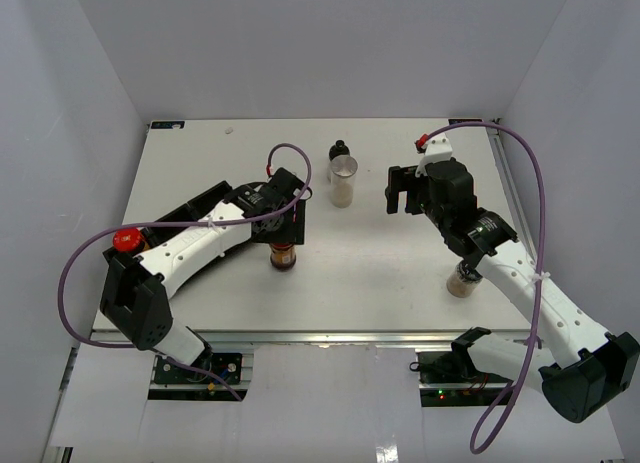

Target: Organize the condiment bottles

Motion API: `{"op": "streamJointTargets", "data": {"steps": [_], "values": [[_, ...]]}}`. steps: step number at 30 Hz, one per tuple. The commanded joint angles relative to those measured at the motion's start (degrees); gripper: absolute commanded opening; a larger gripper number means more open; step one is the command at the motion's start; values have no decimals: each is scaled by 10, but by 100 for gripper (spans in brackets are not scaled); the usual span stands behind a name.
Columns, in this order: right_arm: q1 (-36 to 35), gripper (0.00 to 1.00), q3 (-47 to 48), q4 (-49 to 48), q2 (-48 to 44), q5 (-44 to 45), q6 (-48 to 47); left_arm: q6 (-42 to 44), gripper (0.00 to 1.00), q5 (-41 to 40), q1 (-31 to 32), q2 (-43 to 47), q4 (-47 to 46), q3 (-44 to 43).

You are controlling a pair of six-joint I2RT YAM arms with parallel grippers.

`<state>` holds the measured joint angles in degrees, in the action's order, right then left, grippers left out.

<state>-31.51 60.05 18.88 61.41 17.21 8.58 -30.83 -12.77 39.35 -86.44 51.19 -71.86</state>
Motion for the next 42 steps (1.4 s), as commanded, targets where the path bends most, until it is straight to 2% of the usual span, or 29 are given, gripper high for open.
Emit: {"op": "streamJointTargets", "data": {"steps": [1, 8, 18, 29, 42], "values": [[2, 93, 8, -21, -14, -9, 0, -23, 0, -66, 1, 28, 41, -106], [2, 93, 9, -16, -21, -9, 0, -26, 0, -94, -21, 29, 72, -152], [2, 93, 3, -14, -27, -7, -8, -4, 0, -101, -211, 117, 97, -173], [1, 93, -2, -14, -23, -26, -9, -11, 0, -162, -320, 234, 99, -103], [2, 93, -1, 1, -39, -26, -14, 16, 0, -171, -433, 272, 63, 6]]}}
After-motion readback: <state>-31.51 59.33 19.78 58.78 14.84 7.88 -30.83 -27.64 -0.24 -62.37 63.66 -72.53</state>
